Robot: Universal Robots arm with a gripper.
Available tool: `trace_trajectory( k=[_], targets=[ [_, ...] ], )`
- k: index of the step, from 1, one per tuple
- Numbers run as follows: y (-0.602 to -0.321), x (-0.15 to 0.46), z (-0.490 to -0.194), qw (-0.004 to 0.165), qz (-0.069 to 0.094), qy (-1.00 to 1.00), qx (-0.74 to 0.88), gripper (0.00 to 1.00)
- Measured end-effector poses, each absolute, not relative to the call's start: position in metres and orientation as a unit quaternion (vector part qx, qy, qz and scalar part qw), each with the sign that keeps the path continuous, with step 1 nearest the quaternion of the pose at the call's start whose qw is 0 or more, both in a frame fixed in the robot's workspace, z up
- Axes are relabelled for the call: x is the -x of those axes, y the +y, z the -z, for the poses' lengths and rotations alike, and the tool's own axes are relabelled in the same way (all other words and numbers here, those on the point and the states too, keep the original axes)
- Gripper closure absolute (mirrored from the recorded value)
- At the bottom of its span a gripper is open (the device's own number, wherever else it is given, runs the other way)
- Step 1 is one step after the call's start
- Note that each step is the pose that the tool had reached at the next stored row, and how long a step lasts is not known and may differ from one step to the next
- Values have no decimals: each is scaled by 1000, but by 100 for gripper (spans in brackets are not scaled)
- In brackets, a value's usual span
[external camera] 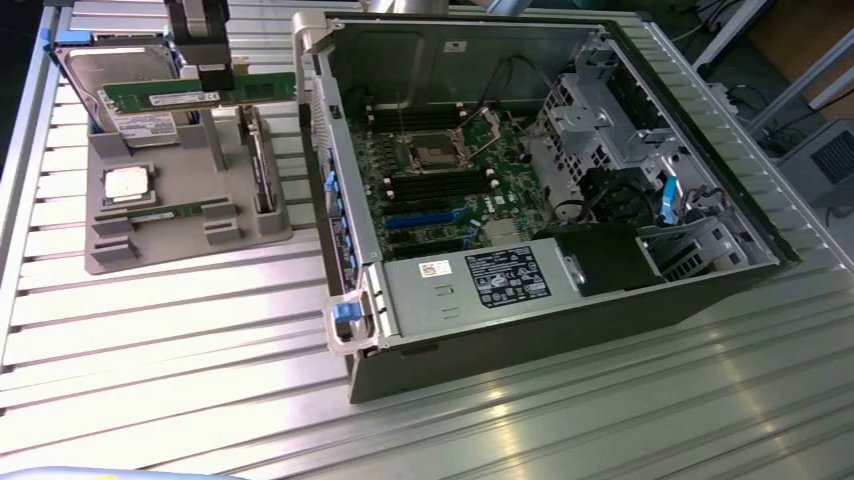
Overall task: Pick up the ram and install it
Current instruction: 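Pick up the ram and move it above insertion slot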
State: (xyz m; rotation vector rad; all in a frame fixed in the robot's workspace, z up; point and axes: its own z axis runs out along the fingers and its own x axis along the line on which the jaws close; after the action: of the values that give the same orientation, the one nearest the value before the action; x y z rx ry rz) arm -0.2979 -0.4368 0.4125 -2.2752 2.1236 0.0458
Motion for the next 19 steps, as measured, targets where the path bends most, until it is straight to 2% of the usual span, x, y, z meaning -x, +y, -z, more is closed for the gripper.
trace_trajectory(
  k=[19],
  targets=[
    [-437, 280, -413, 15, -15, 682, 731, 88]
  ],
)
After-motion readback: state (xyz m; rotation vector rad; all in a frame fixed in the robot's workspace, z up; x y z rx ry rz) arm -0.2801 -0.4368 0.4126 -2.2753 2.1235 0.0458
